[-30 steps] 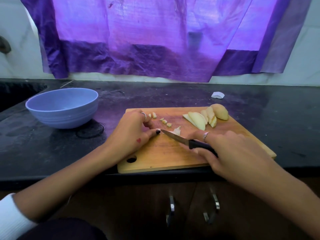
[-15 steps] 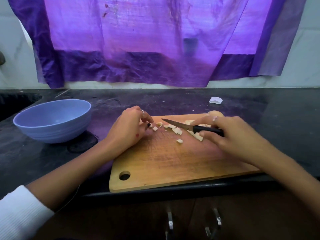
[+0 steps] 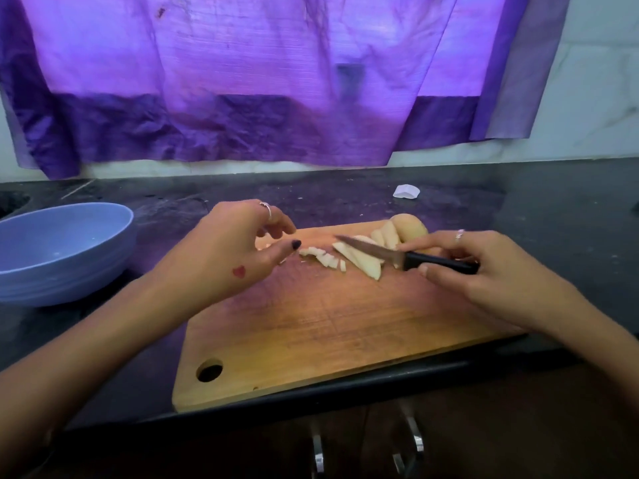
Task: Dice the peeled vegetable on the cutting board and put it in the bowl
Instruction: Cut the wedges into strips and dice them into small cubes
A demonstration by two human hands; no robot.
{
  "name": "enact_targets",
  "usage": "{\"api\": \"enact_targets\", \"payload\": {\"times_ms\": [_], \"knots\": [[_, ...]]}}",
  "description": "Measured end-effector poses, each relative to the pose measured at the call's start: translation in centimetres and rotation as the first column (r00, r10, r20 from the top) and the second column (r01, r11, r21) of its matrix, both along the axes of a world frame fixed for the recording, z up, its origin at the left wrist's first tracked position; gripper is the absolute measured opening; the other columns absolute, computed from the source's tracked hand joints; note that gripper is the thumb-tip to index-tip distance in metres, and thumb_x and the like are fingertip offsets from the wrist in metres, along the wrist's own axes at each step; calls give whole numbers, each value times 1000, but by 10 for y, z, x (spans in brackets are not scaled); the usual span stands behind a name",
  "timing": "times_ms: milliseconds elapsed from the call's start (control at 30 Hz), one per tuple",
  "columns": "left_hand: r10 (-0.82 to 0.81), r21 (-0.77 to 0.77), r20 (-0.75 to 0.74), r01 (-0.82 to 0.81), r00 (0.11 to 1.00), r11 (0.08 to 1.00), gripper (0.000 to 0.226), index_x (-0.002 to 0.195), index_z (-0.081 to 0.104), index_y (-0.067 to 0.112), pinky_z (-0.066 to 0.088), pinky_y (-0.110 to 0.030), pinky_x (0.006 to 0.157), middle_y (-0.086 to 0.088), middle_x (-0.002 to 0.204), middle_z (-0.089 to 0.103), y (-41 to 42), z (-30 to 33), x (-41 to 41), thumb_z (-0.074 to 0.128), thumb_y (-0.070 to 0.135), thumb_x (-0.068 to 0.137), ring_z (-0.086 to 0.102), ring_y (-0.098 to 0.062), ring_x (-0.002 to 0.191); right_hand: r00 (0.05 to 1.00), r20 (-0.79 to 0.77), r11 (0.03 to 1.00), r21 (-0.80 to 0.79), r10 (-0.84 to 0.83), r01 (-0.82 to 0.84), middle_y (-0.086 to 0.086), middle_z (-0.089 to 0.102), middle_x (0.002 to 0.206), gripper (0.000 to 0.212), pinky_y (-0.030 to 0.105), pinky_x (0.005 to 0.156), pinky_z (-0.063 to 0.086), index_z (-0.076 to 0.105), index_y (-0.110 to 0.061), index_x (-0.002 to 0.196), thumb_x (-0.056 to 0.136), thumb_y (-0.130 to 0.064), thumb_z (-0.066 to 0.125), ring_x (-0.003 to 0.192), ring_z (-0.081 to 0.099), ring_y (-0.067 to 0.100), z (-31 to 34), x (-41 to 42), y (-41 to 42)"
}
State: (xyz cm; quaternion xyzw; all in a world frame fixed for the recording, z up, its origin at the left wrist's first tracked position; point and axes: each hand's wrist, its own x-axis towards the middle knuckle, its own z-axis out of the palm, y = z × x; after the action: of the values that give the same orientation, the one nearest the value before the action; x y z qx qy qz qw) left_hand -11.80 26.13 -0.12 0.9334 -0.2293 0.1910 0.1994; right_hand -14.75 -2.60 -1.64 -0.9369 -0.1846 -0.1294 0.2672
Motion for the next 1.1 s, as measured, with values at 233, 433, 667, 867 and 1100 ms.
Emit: {"api": "enact_targets", "payload": {"times_ms": [233, 433, 667, 867, 1100], "knots": [[-247, 400, -56, 249, 967, 882, 56, 131, 50, 35, 51, -42, 81, 14, 128, 51, -58, -3, 32, 61, 4, 86, 55, -16, 111, 993, -102, 674, 738, 60, 35, 8, 54, 67, 29, 22, 39, 24, 67, -30, 114, 92, -15, 57, 44, 33, 15, -22, 3, -4], [-334, 576, -160, 363, 929, 733, 51, 127, 54, 26, 52, -40, 81, 8, 126, 54, -80, -6, 60, 63, 3, 83, 58, -18, 106, 993, -114, 517, 851, 19, 88, 7, 52, 63, 28, 20, 38, 25, 64, -23, 118, 94, -14, 54, 45, 34, 12, -27, 3, -14], [-562, 698, 111, 338, 820, 631, 22, 104, 60, 21, 49, -38, 66, 4, 94, 58, -74, -3, 61, 65, 12, 84, 57, -21, 84, 991, -127, 535, 840, 39, 87, 7, 52, 62, 28, 19, 37, 26, 64, -24, 118, 92, -15, 55, 43, 35, 10, -28, 3, -15], [-568, 612, 494, 201, 658, 765, 22, 111, 54, 15, 49, -38, 62, -6, 99, 65, -41, -2, 32, 53, 5, 91, 62, -27, 81, 995, -95, 530, 843, -14, 88, 12, 49, 62, 33, 17, 37, 27, 61, -27, 121, 92, -12, 57, 43, 33, 9, -29, 3, -12], [-496, 561, 442, 201, 747, 803, 23, 102, 65, 4, 51, -39, 57, -11, 97, 68, 13, -29, -20, 43, 8, 98, 66, -29, 77, 993, -13, 796, 597, -113, 99, -11, 57, 60, 20, 16, 52, 39, 65, -25, 109, 92, -17, 59, 47, 46, 2, -32, 5, -1]]}}
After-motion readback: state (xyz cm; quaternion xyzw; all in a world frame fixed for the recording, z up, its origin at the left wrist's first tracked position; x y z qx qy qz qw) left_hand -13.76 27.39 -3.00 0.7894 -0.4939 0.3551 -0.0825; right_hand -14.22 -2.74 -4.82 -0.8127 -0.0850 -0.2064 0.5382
